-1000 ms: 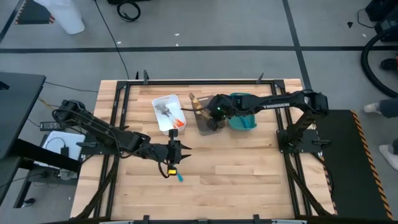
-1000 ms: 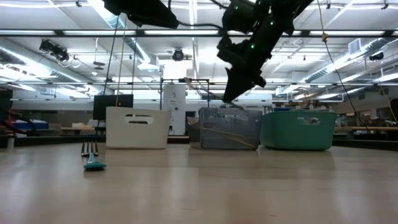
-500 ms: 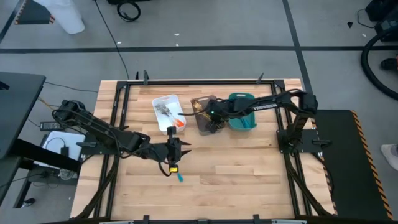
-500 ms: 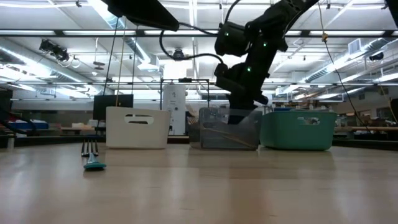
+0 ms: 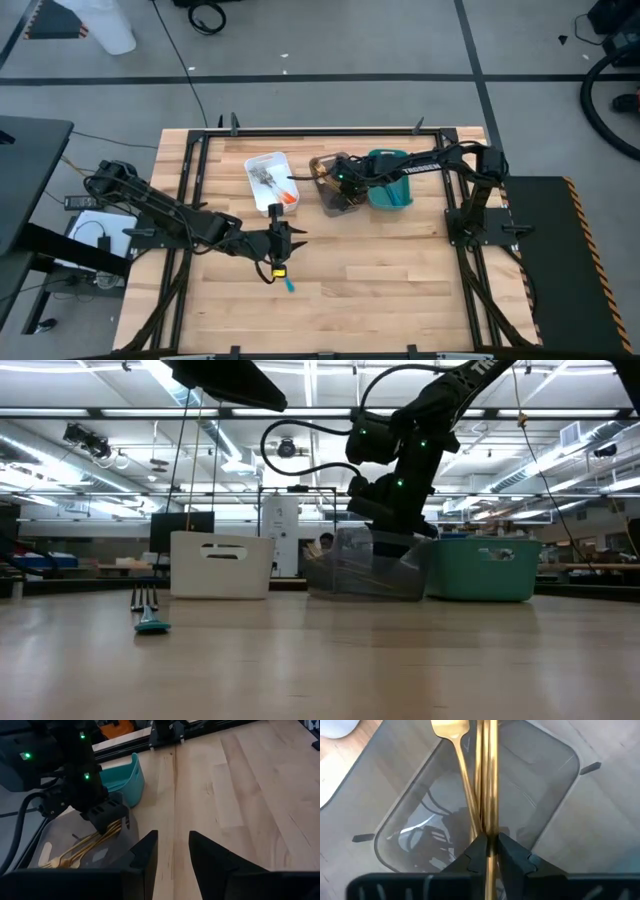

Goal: Sort silverware by color (type)
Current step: Put the gold fork into the black bin, then put the blue fork into the green bin

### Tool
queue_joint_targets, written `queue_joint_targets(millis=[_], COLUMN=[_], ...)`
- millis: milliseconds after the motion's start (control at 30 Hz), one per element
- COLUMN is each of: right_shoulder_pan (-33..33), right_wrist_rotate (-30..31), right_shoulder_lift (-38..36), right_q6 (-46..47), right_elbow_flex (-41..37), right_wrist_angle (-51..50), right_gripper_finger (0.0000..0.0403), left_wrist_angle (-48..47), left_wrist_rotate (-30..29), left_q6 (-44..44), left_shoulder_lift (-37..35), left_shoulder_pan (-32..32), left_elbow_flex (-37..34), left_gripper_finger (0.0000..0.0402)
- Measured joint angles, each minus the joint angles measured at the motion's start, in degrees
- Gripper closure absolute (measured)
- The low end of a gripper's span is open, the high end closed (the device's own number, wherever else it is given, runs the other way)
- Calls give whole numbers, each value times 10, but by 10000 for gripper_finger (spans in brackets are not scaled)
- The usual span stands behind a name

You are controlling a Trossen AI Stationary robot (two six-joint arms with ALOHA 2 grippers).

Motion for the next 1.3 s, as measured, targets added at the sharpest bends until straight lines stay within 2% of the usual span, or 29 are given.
queue_joint_targets(millis=[300, 433, 500, 733, 1033, 1300], right_shoulder_pan=[0, 6, 14, 74, 172, 248], right_wrist_rotate=[-8, -7, -6, 40, 40, 64], right_shoulder_lift=[-22, -43, -60, -113, -110, -110], right_q6=[-20, -23, -25, -32, -22, -2], right_elbow_flex=[19, 43, 48, 50, 50, 50], right_wrist_angle=[-29, -61, -67, -54, -13, -9], right_gripper_finger=[279, 255, 248, 247, 247, 249], left_wrist_angle=[-8, -14, -21, -64, -100, -196], left_wrist_rotate=[2, 5, 29, 142, 209, 221], left_q6=[3, 18, 19, 30, 33, 30], left_shoulder_lift=[0, 0, 0, 3, 72, 123], left_shoulder_pan=[0, 0, 0, 0, -2, 11], left_elbow_flex=[0, 0, 0, 0, 0, 0], left_gripper_finger=[283, 283, 283, 283, 283, 283])
